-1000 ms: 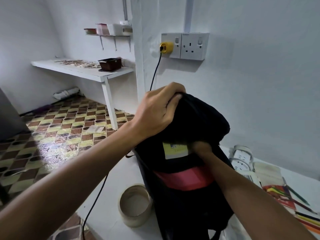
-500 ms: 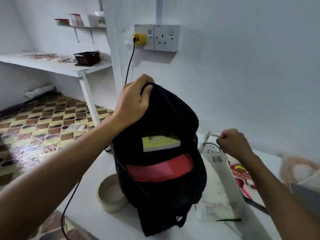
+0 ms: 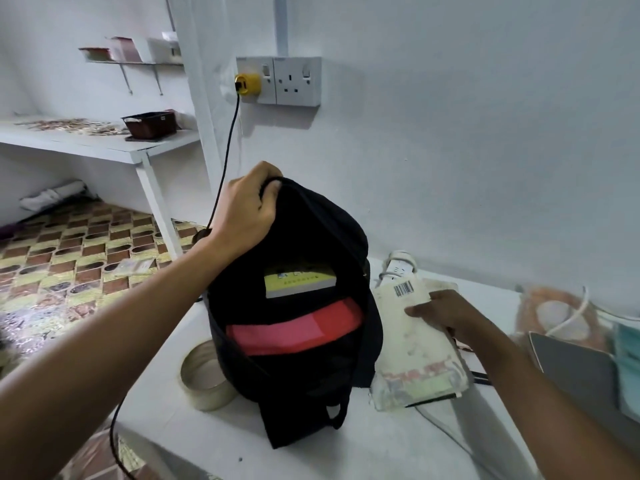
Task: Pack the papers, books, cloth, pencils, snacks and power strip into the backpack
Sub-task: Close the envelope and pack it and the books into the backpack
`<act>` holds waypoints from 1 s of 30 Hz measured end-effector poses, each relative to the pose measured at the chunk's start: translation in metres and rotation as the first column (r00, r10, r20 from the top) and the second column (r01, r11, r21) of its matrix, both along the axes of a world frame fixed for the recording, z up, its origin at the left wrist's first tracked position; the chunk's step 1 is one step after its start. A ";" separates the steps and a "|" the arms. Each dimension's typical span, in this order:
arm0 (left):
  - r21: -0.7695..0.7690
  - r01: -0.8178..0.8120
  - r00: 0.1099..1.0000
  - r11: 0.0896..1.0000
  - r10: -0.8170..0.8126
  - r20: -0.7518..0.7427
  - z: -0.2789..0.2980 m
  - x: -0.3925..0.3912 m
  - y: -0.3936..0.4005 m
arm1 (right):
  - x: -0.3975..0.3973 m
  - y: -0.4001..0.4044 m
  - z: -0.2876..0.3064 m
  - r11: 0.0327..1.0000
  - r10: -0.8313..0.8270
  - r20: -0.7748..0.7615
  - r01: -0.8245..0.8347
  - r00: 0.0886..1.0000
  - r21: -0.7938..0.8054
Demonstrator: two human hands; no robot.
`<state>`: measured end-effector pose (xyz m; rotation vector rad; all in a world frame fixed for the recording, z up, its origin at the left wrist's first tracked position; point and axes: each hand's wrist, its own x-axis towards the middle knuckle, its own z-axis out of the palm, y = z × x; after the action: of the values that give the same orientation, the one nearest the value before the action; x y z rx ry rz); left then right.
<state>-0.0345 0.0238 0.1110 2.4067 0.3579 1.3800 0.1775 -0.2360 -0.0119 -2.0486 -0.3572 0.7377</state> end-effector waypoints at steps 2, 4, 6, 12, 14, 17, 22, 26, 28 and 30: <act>-0.009 -0.004 1.000 1.000 0.004 -0.004 0.000 -0.002 0.000 | -0.001 -0.001 0.011 0.996 0.060 -0.005 -0.059 0.998 0.068; -0.016 -0.008 1.000 1.000 0.008 -0.009 0.000 -0.004 -0.002 | -0.002 -0.004 0.026 0.989 0.100 0.050 -0.105 0.994 0.107; -0.031 -0.008 1.000 0.999 0.008 -0.010 0.001 -0.005 -0.004 | 0.002 -0.009 0.047 0.980 0.083 0.132 -0.105 0.988 0.169; -0.091 -0.041 0.999 0.995 0.039 -0.017 0.013 -0.003 -0.002 | 0.007 -0.025 0.111 0.889 0.271 -0.178 -0.175 0.946 0.423; -0.112 -0.055 0.998 0.992 0.055 -0.007 0.020 -0.004 -0.001 | -0.005 -0.014 0.108 0.884 0.364 -0.250 -0.249 0.897 0.396; -0.137 -0.071 0.997 0.988 0.073 0.010 0.030 -0.003 0.002 | -0.035 0.017 0.080 0.856 0.483 -0.342 -0.353 0.806 0.378; -0.121 -0.033 0.999 0.992 0.034 0.002 0.042 0.007 0.000 | -0.091 0.089 0.034 0.868 0.487 -0.491 -0.339 0.722 0.363; -0.067 0.011 0.999 0.998 -0.009 0.032 0.045 0.005 -0.002 | -0.083 0.155 0.024 0.928 0.338 -0.409 -0.228 0.847 0.293; -0.071 0.032 0.999 0.997 -0.029 0.042 0.046 0.002 -0.002 | -0.072 0.176 0.027 0.949 0.301 -0.295 -0.255 0.907 0.186; -0.071 0.043 0.998 0.997 -0.039 0.053 0.047 0.000 0.001 | -0.065 0.189 0.025 0.926 0.367 -0.060 -0.371 0.928 -0.069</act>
<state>-0.0346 0.0246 0.1576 2.3035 0.3370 1.3847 0.1126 -0.0467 0.0135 -2.0577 -0.7114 1.0391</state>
